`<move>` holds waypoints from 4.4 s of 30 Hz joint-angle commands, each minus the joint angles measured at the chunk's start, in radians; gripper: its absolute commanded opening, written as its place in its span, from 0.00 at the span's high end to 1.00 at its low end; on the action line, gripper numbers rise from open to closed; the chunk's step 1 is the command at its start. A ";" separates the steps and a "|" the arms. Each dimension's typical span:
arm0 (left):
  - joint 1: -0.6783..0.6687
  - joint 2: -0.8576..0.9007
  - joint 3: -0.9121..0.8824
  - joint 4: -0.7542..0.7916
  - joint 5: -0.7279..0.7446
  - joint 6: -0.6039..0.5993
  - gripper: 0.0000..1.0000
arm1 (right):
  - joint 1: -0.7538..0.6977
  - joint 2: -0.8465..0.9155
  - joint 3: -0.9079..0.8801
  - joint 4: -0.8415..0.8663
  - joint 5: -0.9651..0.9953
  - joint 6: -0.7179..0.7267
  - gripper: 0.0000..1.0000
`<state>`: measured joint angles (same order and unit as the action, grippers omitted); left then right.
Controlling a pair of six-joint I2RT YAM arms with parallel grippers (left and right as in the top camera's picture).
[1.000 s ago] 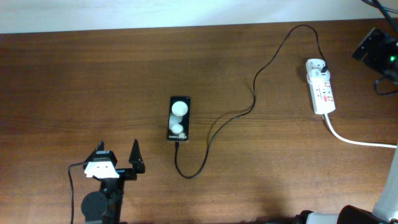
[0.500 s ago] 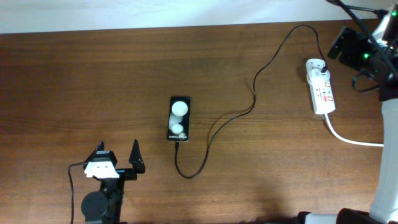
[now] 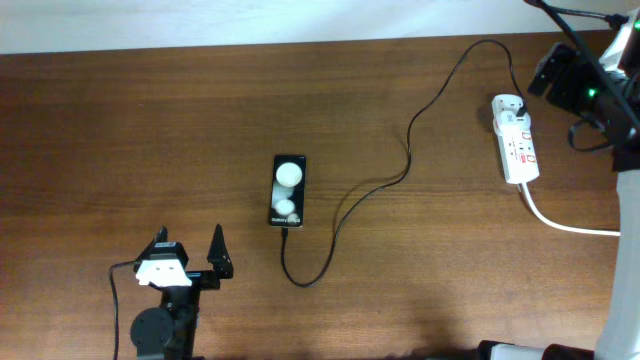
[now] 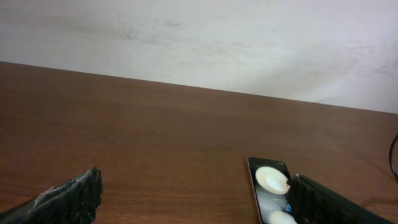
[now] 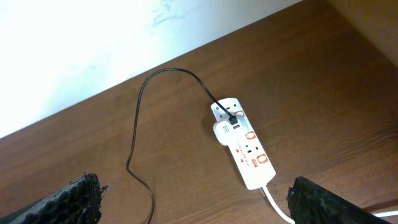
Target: Plug charger to phone and switch on socket
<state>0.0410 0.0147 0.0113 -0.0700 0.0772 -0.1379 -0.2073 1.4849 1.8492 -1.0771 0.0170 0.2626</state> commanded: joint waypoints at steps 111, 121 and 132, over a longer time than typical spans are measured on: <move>-0.004 -0.008 -0.002 -0.006 -0.007 0.013 0.01 | 0.235 -1.392 -1.844 1.008 -0.189 -0.181 0.01; -0.004 -0.008 -0.002 -0.006 -0.007 0.013 0.01 | 0.235 -1.412 -1.844 1.008 -0.185 -0.204 0.01; -0.004 -0.008 -0.002 -0.006 -0.007 0.013 0.01 | 0.235 -1.480 -1.844 1.008 -0.187 -0.207 0.01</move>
<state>0.0410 0.0139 0.0113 -0.0708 0.0772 -0.1379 0.0204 0.0334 0.0109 -0.0593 -0.1810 0.0666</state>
